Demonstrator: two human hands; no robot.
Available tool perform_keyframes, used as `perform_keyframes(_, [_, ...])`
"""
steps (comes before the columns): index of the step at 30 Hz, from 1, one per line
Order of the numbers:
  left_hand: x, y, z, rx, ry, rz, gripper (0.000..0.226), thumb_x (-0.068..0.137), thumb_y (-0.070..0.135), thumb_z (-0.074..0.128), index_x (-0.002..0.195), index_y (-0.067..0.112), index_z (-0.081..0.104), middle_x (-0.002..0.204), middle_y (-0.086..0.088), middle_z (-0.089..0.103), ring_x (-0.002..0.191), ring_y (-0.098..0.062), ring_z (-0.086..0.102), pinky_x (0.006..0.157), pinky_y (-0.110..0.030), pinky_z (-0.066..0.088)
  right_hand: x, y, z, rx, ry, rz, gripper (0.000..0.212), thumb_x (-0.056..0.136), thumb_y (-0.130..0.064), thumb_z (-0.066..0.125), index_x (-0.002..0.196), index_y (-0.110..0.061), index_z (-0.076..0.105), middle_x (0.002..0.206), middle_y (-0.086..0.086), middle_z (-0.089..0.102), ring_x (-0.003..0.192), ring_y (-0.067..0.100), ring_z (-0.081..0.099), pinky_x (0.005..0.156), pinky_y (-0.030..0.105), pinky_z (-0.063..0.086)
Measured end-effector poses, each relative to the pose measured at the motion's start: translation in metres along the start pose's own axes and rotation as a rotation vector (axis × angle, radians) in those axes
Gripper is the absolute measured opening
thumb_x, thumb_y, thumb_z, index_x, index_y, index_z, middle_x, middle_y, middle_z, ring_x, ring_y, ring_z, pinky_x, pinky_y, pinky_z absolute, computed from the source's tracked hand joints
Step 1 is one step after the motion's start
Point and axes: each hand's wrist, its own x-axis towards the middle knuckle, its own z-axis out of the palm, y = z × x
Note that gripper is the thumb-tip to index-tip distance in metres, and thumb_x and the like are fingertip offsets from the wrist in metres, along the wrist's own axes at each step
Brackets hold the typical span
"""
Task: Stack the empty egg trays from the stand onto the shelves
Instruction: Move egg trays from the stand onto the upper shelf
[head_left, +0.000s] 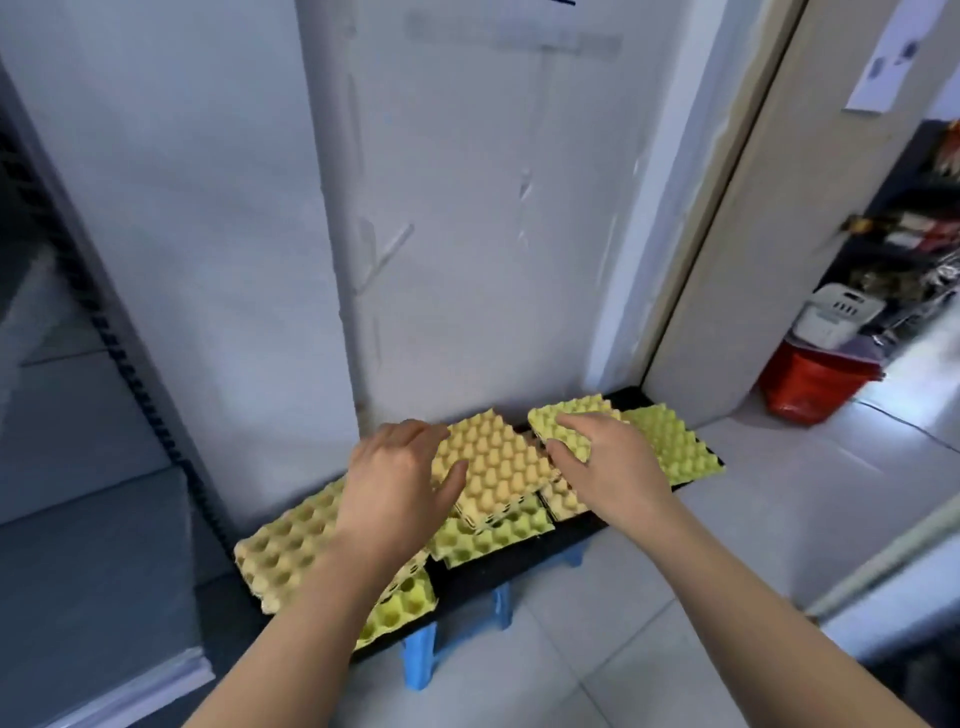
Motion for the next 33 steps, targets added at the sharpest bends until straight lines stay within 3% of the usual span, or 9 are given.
perform_keyframes(4, [0.027,0.016,0.069,-0.002,-0.136,-0.023,0.048,0.079,0.048,0.048,0.097,0.012,0.074,0.091,-0.006,0.072,0.083,-0.030,0.068,0.075,-0.040,0.055,0.014,0.071,0.008,-0.027,-0.069,0.112,0.038,0.091,-0.034,0.056,0.124,-0.015,0.061,0.124,0.003,0.062,0.115,0.019,0.054,0.094,0.030,0.042])
perform_keyframes(10, [0.084,0.031,0.162,-0.035,-0.275,-0.062,0.038,0.085,0.037,0.067,0.114,0.012,0.068,0.108,-0.007,0.068,0.102,-0.031,0.062,0.090,-0.042,0.048,0.053,0.158,0.026,-0.081,-0.106,0.266,0.043,0.093,-0.037,0.054,0.131,-0.016,0.055,0.131,0.002,0.056,0.121,0.017,0.049,0.097,0.030,0.039])
perform_keyframes(19, [0.191,0.040,0.284,0.033,-0.512,0.031,0.045,0.097,0.048,0.041,0.134,0.024,0.051,0.129,0.004,0.055,0.119,-0.017,0.049,0.099,-0.031,0.037,0.135,0.264,0.059,-0.116,-0.160,0.440,0.042,0.094,-0.039,0.051,0.132,-0.021,0.054,0.132,-0.001,0.055,0.120,0.015,0.049,0.092,0.028,0.041])
perform_keyframes(26, [0.244,0.052,0.364,0.049,-0.659,0.012,0.043,0.097,0.046,0.043,0.132,0.023,0.052,0.127,0.003,0.056,0.119,-0.018,0.049,0.098,-0.032,0.036,0.181,0.343,0.084,-0.110,-0.239,0.519,0.040,0.093,-0.036,0.051,0.129,-0.020,0.056,0.125,-0.001,0.059,0.114,0.018,0.053,0.090,0.034,0.046])
perform_keyframes(33, [0.273,0.066,0.459,0.078,-0.803,-0.145,0.047,0.096,0.046,0.044,0.136,0.023,0.048,0.129,0.002,0.055,0.119,-0.018,0.049,0.095,-0.032,0.041,0.229,0.444,0.117,-0.112,-0.372,0.468,0.046,0.094,-0.034,0.054,0.135,-0.015,0.050,0.132,0.003,0.055,0.120,0.020,0.049,0.097,0.030,0.038])
